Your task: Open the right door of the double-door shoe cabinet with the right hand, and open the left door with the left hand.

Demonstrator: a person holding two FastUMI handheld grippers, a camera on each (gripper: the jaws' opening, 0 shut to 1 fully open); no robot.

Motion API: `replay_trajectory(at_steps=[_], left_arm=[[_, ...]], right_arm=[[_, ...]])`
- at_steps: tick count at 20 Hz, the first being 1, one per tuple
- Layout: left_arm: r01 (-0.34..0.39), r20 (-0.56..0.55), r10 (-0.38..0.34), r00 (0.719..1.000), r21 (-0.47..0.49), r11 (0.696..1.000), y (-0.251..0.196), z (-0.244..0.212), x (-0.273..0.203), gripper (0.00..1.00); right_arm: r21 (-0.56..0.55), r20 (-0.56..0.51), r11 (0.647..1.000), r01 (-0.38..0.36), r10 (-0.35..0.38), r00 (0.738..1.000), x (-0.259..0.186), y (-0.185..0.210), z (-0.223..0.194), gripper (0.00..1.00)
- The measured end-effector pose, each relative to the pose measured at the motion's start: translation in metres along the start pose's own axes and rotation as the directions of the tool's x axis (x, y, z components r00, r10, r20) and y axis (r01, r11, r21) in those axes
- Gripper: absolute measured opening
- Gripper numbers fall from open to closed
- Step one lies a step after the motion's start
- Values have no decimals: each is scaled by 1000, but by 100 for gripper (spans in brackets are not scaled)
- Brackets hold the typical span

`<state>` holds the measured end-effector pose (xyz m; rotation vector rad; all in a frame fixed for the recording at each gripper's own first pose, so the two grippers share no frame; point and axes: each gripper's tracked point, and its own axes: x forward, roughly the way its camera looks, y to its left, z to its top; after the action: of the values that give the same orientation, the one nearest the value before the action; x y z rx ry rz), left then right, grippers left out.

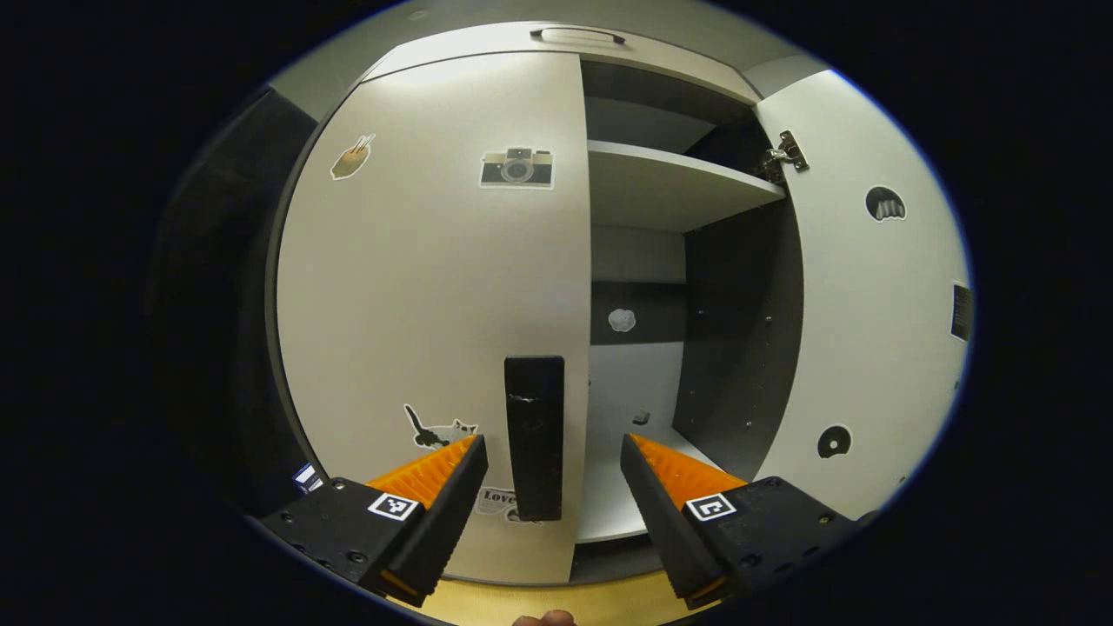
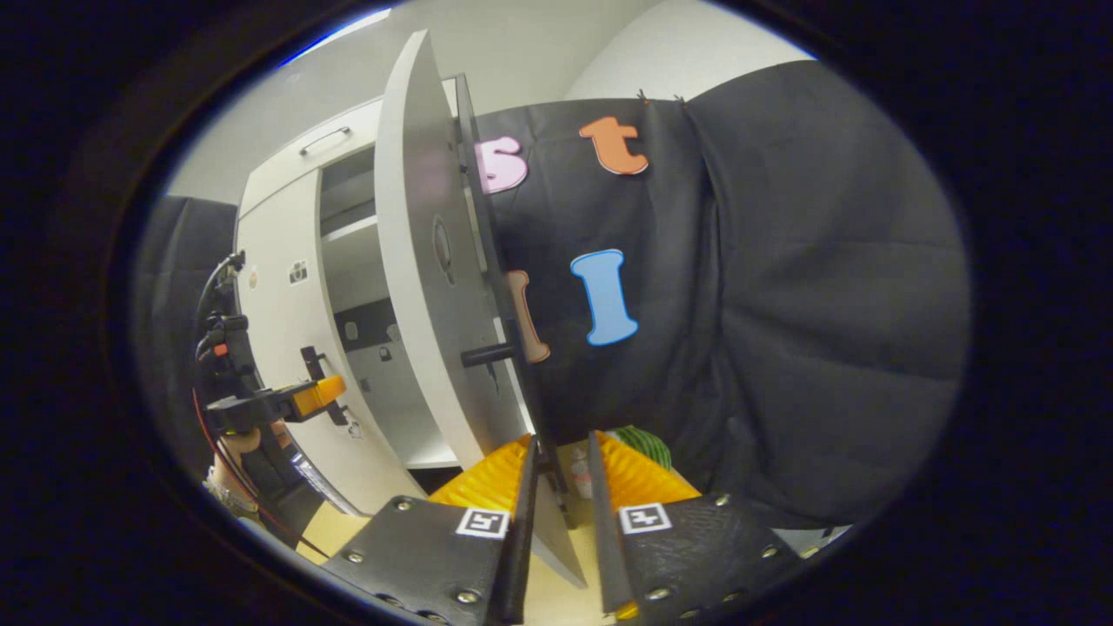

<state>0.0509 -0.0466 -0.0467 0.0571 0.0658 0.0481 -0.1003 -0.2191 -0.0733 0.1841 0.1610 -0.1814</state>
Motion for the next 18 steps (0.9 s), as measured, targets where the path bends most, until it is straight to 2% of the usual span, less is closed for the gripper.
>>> replay_trajectory(at_steps=[1,2,9,10,13,14,15,17,18], left_arm=[[-4,-4,4,1000,-2,1000,1,-2,2,96],[-7,-6,7,1000,2,1000,4,-3,6,96],[-31,2,31,1000,-1,1000,17,-4,19,96],[-31,6,31,1000,2,1000,16,-3,20,92],[-50,11,50,999,6,999,18,-3,21,92],[-66,14,65,998,6,998,20,-3,21,91],[-81,13,81,997,4,997,22,-4,20,90],[-90,19,90,996,-3,996,23,-2,20,87],[-91,23,91,996,-8,996,25,-1,22,80]], right_arm=[[-13,18,1000,18,-18,1000,-4,-5,6,27],[-24,33,999,35,-34,999,-8,-6,11,38],[-73,116,991,115,-106,988,-32,-10,32,38],[-72,120,990,123,-114,986,-33,-9,32,30],[-72,114,988,135,-126,985,-38,-6,30,30],[-77,113,987,138,-129,985,-39,-6,29,38],[-83,116,986,142,-132,984,-42,-7,30,30],[-96,120,984,151,-140,983,-46,-7,31,30],[-100,122,983,155,-142,982,-47,-6,32,30]])
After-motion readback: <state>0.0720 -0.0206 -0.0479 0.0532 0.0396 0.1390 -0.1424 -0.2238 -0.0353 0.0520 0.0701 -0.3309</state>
